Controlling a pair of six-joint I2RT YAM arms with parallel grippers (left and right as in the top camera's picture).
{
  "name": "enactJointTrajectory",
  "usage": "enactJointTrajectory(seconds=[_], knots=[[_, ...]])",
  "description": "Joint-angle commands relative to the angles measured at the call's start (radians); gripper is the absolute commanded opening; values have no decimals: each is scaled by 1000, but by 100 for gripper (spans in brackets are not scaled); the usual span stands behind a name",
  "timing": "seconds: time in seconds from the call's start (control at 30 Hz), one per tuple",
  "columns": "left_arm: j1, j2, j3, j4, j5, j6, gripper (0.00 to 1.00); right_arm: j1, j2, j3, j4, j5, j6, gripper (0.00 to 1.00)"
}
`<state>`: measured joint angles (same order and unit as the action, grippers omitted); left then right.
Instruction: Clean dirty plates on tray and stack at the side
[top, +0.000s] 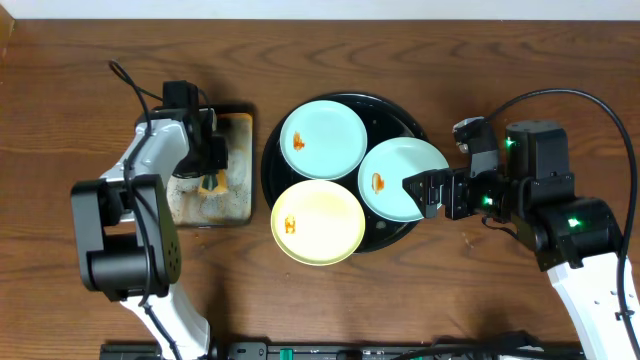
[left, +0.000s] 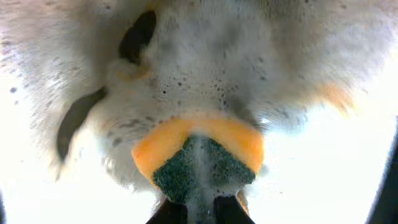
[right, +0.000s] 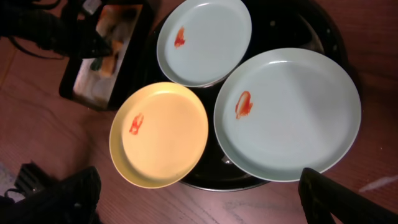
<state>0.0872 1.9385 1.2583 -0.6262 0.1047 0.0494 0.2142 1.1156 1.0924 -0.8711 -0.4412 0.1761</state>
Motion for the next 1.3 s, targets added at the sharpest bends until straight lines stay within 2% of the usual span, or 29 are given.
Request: enactJointTrajectory(seconds=[0.0,0.03,0.1,0.27,0.57,0.67,0.77,0.9,0.97,1.1,1.27], knots=[[2,-111,3,-20,-9,-1,44,10,-3,14,-5,-12,11,99],[2,-127,3,-31,-10,-1,54,10,-3,14,-5,-12,11,99],[2,-145,3,-50,-10,-1,60,10,-3,14,-7,-12,11,99],[2,-139,-5,-95,-14,-1,61,10,-3,14,-8,-12,11,99],[2,-110,-101,16,-91,0,60,10,-3,14,-12,-12,11,99],[1,-74,-127,61,-90,0,51,10,-3,14,-12,-12,11,99],[2,-55,-129,69,-88,-1,29,10,-3,14,-12,-12,11,99],[2,-45,-134,87,-87,-2,19,10,-3,14,-11,-12,11,99],[1,-41,-150,110,-87,-2,10,10,-3,14,-11,-12,11,99],[1,-25,-195,147,-87,-10,8,10,-3,14,-11,-12,11,99],[2,-51,-166,101,-87,-72,8,10,-3,14,-7,-11,10,99]])
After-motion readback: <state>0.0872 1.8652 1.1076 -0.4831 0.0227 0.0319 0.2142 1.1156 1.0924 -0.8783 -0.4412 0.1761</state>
